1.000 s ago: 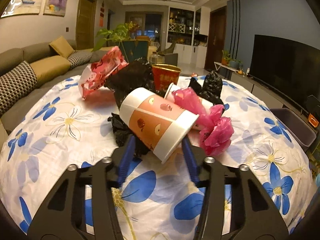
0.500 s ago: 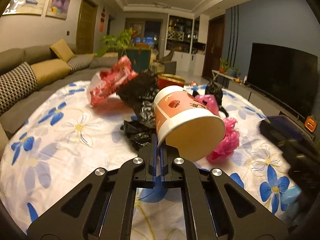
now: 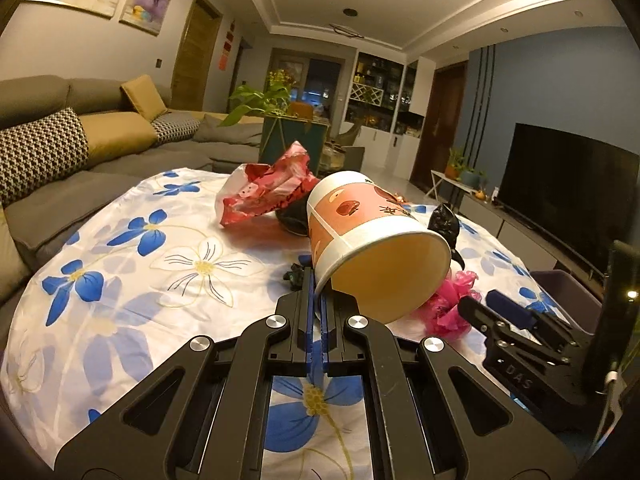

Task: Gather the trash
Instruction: 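Grasp the orange-white paper cup rim with the left tool while the right tool grasps a pink bag, then lift the paper cup and pink bag and carry both over the grey bin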

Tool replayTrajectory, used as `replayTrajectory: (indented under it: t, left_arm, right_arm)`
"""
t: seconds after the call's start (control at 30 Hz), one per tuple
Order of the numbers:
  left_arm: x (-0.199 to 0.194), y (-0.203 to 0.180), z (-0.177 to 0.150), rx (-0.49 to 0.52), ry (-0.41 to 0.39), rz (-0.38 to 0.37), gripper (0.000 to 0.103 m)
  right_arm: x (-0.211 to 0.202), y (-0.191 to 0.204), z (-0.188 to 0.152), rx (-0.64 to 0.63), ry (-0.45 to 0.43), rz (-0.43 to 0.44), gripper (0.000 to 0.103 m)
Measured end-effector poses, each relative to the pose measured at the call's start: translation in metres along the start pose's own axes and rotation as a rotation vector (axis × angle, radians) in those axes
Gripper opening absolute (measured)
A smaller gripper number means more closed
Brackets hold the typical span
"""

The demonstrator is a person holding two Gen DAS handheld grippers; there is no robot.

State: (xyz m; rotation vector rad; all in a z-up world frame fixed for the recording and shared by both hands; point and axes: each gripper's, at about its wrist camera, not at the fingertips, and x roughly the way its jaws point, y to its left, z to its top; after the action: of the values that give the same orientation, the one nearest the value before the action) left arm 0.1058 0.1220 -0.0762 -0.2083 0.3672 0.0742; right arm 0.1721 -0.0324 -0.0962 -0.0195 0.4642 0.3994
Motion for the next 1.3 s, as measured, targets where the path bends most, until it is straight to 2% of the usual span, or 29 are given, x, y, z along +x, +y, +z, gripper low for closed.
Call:
replayTrajectory:
  t: [0.27, 0.33, 0.63, 0.97, 1.3]
  left_arm:
    - [0.001, 0.001, -0.001, -0.006, 0.008, 0.003, 0.002]
    - [0.0, 0.001, -0.001, -0.007, 0.012, 0.003, 0.002]
    - [-0.006, -0.005, 0.002, 0.001, 0.005, 0.004, 0.002]
    - [-0.019, -0.019, 0.006, 0.016, -0.017, -0.015, 0.002]
    - [-0.025, -0.049, 0.013, 0.07, -0.041, -0.052, 0.002]
  right_arm:
    - [0.005, 0.001, -0.004, -0.012, 0.029, 0.01, 0.022]
    - [0.002, 0.001, -0.003, -0.015, 0.023, 0.015, 0.012]
    - [-0.024, -0.002, 0.0, -0.024, -0.033, 0.013, 0.005]
    - [-0.067, -0.016, 0.001, -0.023, -0.112, -0.002, 0.005]
    - [-0.099, -0.039, 0.007, 0.0, -0.18, -0.052, 0.004]
